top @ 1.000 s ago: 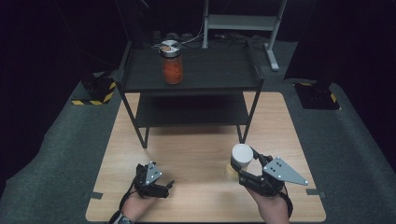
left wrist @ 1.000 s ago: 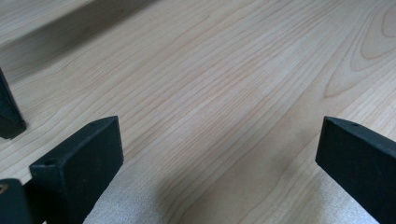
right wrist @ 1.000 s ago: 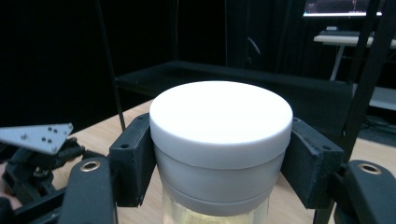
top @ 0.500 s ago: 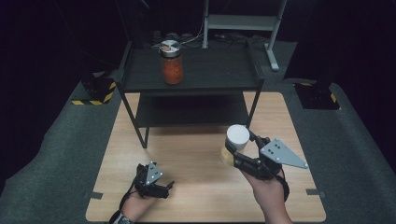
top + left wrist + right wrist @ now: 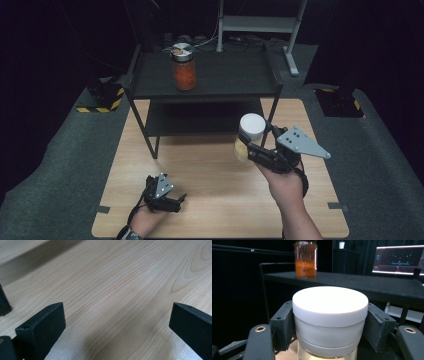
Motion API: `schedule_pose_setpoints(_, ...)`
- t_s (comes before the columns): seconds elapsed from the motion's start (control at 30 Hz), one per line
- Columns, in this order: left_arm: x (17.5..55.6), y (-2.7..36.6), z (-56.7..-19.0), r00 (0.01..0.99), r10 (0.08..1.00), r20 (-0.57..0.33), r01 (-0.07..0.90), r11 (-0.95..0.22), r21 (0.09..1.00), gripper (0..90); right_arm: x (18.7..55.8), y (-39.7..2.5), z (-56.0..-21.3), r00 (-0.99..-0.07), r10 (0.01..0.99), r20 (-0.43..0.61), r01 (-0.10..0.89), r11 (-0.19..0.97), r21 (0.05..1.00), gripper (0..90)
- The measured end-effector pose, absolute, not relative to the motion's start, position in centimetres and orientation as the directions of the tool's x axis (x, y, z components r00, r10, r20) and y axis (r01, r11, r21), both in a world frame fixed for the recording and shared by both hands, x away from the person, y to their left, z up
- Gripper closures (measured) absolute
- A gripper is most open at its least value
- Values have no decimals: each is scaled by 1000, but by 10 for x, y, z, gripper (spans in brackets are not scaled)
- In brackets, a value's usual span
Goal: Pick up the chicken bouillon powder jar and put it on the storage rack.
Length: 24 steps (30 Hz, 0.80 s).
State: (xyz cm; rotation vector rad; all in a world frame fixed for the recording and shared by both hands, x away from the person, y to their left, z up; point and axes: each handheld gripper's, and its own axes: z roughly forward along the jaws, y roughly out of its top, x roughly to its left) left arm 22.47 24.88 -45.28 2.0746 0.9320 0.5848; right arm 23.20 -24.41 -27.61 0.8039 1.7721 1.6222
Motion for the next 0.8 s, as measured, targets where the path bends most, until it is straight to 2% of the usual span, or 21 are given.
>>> schedule_pose_setpoints(0.8, 225, 253, -454, 631, 771, 79, 414, -422, 806, 10, 255, -231, -222, -602, 795, -76, -25, 77, 997, 332)
